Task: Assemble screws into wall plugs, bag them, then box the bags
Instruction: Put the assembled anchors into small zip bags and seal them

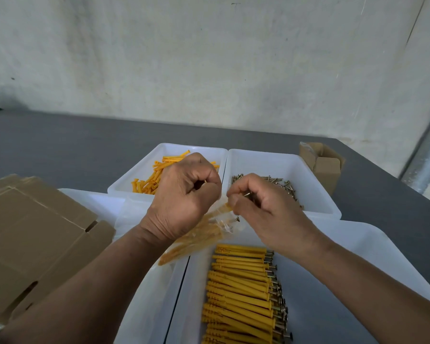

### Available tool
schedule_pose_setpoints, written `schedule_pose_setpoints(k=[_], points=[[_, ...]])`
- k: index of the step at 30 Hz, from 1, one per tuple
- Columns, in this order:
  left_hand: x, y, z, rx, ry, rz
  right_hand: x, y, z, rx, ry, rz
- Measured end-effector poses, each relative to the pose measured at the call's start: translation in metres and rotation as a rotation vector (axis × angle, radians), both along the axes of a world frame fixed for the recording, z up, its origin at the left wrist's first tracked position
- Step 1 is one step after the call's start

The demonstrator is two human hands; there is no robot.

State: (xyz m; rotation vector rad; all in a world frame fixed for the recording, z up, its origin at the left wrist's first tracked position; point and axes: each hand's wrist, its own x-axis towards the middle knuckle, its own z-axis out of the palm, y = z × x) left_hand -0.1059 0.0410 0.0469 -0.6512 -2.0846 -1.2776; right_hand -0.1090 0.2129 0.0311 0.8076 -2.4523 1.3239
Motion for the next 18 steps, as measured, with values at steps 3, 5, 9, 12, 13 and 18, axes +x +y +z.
schedule_pose_setpoints(k=[3,5,9,12,13,18], points=[[0.001,0.001,0.000,-0.004,-0.002,0.015,0.002,-0.008,-0.006,0.053,0.010,0.042],[0.001,0.001,0.001,0.005,-0.011,0.013,0.003,-0.011,-0.008,0.092,0.060,0.055],[0.001,0.001,0.001,0.014,-0.012,0.003,0.007,-0.016,-0.008,0.056,0.057,0.149],[0.000,0.000,0.001,0.033,-0.019,0.009,0.009,-0.014,-0.006,0.029,0.018,0.203],[0.000,0.000,0.001,0.040,-0.020,0.012,0.009,-0.013,-0.004,0.030,0.003,0.206],[-0.001,-0.001,0.001,0.059,-0.028,0.028,0.000,-0.001,0.003,-0.113,-0.117,0.029]])
